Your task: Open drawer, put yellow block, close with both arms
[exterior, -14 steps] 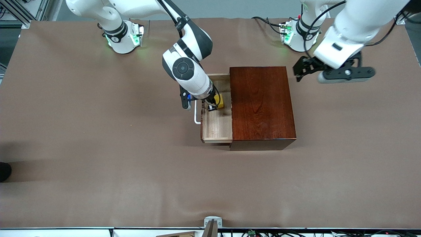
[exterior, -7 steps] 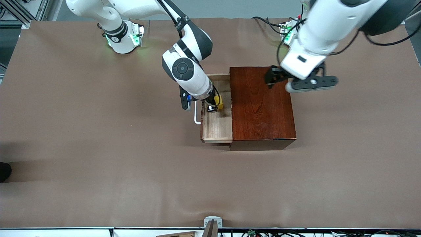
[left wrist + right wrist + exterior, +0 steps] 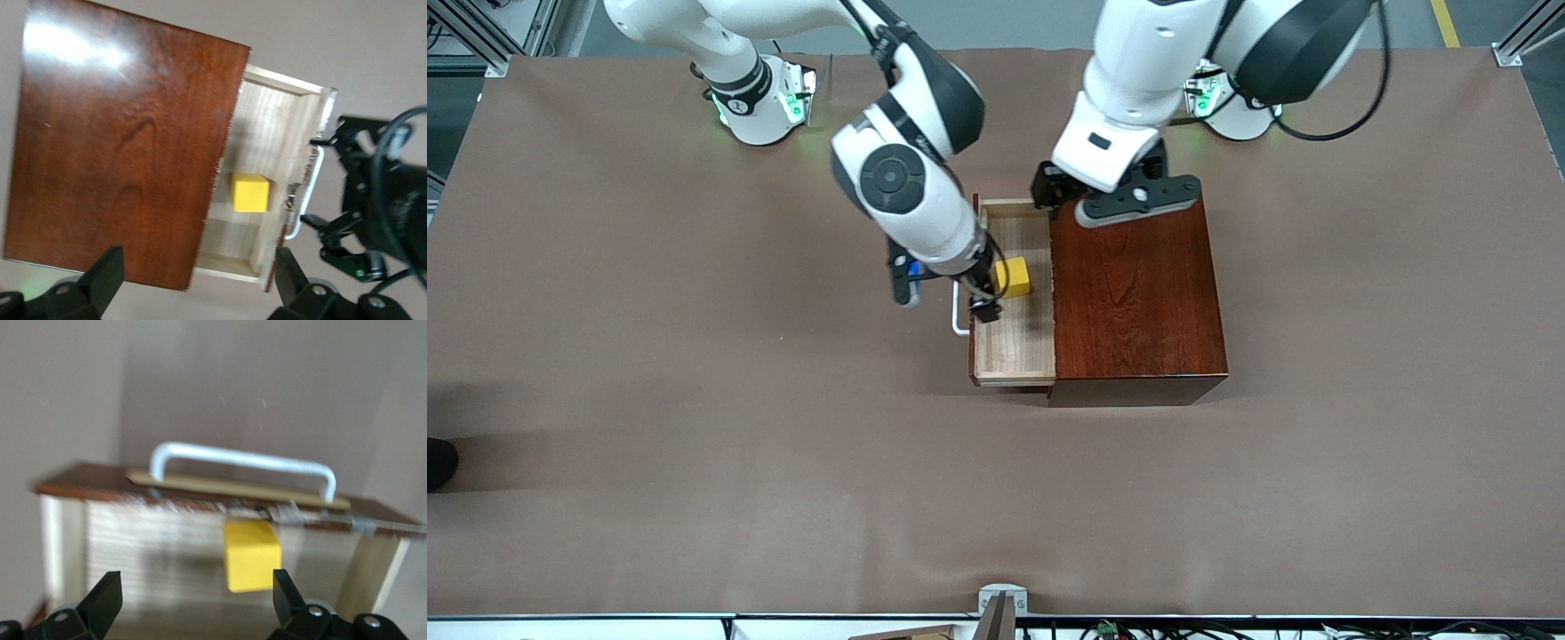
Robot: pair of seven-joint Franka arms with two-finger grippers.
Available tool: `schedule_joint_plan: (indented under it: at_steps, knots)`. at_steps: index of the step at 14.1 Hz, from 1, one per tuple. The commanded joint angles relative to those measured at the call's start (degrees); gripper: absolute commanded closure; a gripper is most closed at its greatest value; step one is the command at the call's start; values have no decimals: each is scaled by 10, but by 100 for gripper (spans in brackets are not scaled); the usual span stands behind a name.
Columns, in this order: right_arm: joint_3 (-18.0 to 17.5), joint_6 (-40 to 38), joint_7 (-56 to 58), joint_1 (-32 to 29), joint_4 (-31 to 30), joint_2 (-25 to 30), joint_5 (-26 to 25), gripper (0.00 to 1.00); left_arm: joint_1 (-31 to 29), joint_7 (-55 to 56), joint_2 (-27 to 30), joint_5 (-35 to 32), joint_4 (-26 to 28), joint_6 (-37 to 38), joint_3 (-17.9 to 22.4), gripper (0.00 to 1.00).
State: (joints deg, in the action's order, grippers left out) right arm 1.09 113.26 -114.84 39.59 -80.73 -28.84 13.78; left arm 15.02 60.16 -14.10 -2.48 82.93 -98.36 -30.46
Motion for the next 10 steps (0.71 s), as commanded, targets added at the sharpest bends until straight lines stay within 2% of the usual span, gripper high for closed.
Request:
schedule_joint_plan:
  at_steps: [1, 7, 9, 10]
  knots:
    - [-10, -17, 19, -33, 13, 18, -24, 0, 43, 78, -49, -30, -38, -24, 2, 0]
    - [-7, -72, 93, -73, 39, 38, -26, 0, 155, 321, -156, -110, -75, -162, 15, 0]
    - [-12, -102, 118, -114, 50, 43, -24, 0, 204, 381, -194, -124, -101, -205, 52, 0]
    - [-9, -119, 152, -129, 65, 47, -21, 0, 243, 404, -210, -124, -112, -224, 93, 0]
